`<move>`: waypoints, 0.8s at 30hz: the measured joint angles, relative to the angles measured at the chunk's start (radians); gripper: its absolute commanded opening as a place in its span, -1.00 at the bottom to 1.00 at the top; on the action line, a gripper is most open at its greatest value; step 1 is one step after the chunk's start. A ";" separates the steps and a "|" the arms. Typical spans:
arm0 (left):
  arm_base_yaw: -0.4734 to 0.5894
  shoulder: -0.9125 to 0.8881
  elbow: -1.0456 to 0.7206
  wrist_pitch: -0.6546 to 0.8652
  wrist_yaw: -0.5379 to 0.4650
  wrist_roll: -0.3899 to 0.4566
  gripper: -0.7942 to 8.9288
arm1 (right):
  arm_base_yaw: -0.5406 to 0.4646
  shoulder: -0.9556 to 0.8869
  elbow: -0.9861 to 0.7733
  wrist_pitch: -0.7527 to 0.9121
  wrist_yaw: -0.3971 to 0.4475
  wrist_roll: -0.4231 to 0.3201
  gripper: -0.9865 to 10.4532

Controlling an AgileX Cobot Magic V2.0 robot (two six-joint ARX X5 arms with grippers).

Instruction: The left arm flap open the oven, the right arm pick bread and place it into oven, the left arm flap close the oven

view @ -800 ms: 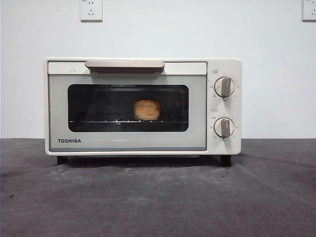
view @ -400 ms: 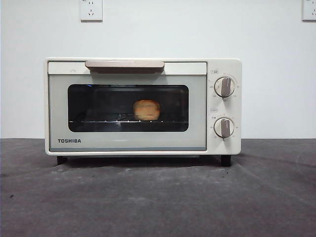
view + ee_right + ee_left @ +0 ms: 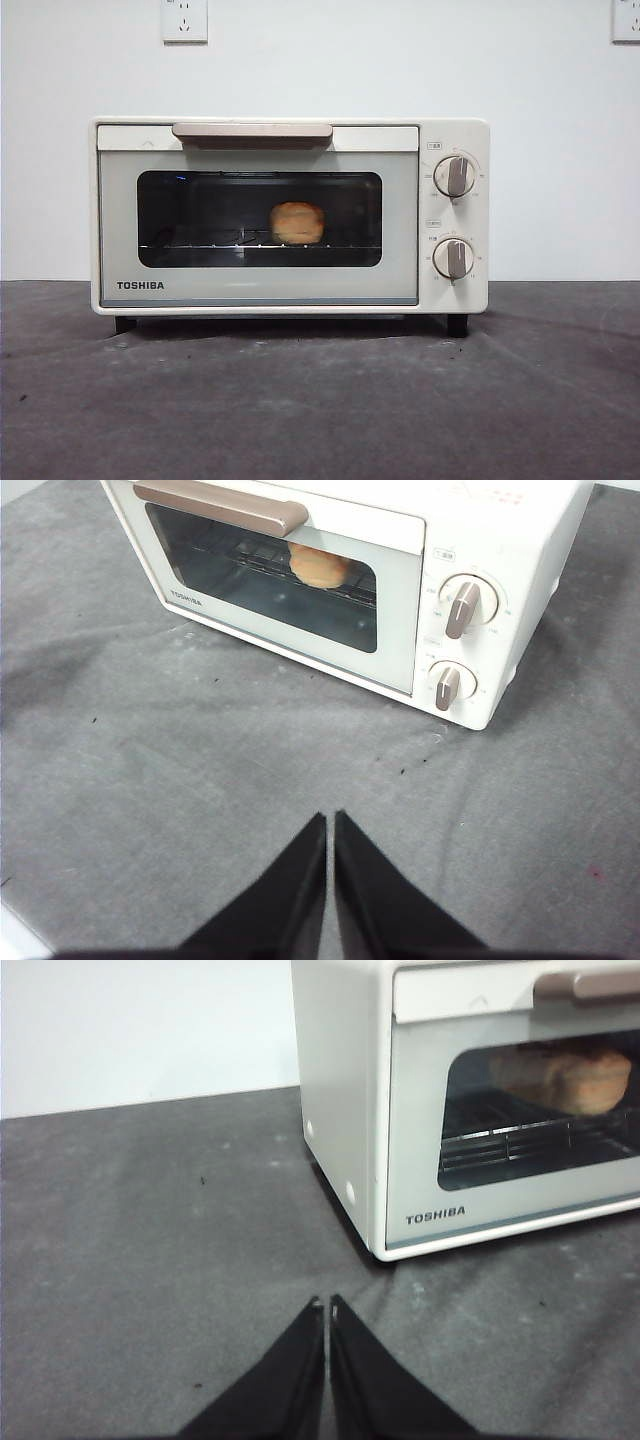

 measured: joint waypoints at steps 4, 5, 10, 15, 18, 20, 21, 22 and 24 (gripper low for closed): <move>0.000 0.000 0.000 -0.016 0.000 0.006 -0.80 | 0.000 0.000 0.000 0.000 0.000 0.000 -0.82; 0.000 0.000 0.000 -0.023 0.000 0.007 -0.80 | 0.000 0.000 0.000 0.000 0.000 0.000 -0.82; 0.000 0.000 -0.005 -0.042 0.000 0.011 -0.80 | 0.000 0.000 0.000 0.000 0.000 0.000 -0.82; 0.000 0.000 -0.013 -0.022 0.000 0.011 -0.80 | 0.000 0.000 0.000 0.000 0.000 0.000 -0.82; 0.000 0.000 -0.013 -0.019 0.000 0.011 -0.80 | 0.000 0.000 0.000 0.000 0.000 0.000 -0.82; 0.000 0.000 -0.013 -0.019 0.000 0.011 -0.80 | 0.000 0.000 0.000 0.000 0.000 0.000 -0.82; 0.000 0.000 -0.013 -0.019 0.000 0.011 -0.80 | 0.000 0.000 0.000 0.000 0.000 0.000 -0.82; 0.000 0.000 -0.013 -0.019 0.000 0.011 -0.80 | 0.000 0.000 0.000 0.000 0.000 0.000 -0.82; 0.000 0.000 -0.013 -0.019 0.000 0.011 -0.80 | 0.000 0.000 0.000 0.000 0.000 0.000 -0.82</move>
